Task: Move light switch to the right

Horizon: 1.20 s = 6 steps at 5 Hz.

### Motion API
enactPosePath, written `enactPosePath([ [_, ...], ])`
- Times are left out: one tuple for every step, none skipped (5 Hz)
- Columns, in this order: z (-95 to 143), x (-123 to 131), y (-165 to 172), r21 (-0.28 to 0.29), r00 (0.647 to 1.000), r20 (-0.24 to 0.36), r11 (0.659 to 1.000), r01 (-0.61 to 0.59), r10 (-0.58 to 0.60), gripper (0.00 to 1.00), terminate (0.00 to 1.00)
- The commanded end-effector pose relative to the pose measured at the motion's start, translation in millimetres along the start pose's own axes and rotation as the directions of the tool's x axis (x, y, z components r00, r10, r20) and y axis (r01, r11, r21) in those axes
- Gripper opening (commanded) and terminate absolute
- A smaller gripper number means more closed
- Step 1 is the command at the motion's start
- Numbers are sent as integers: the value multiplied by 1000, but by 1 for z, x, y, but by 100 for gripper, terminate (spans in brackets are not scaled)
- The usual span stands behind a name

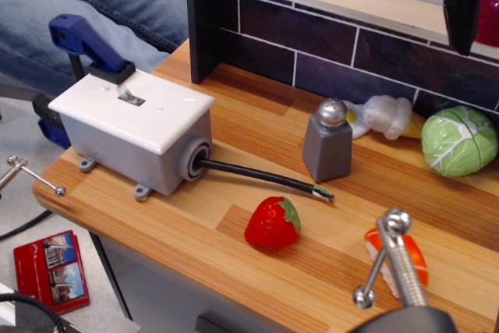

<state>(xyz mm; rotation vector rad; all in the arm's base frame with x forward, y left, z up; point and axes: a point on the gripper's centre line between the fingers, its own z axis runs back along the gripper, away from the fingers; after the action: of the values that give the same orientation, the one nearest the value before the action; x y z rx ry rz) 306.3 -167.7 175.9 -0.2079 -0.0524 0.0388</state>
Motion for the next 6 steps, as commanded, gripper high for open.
enactPosePath([
  [0, 0, 0, 0, 1000, 0, 1000, 0, 0, 100, 0],
  [5, -7, 26, 1, 1000, -8, 1000, 3, -3, 100, 0],
  [18, -15, 55, 13, 1000, 0, 999, 30, -30, 100, 0],
  [24, -19, 100, 0, 1000, -11, 1000, 23, -23, 100, 0],
  [31, -28, 135, 13, 1000, -2, 1000, 26, -26, 100, 0],
  [26, -38, 160, 62, 999, -2, 997, 49, -49, 100, 0],
])
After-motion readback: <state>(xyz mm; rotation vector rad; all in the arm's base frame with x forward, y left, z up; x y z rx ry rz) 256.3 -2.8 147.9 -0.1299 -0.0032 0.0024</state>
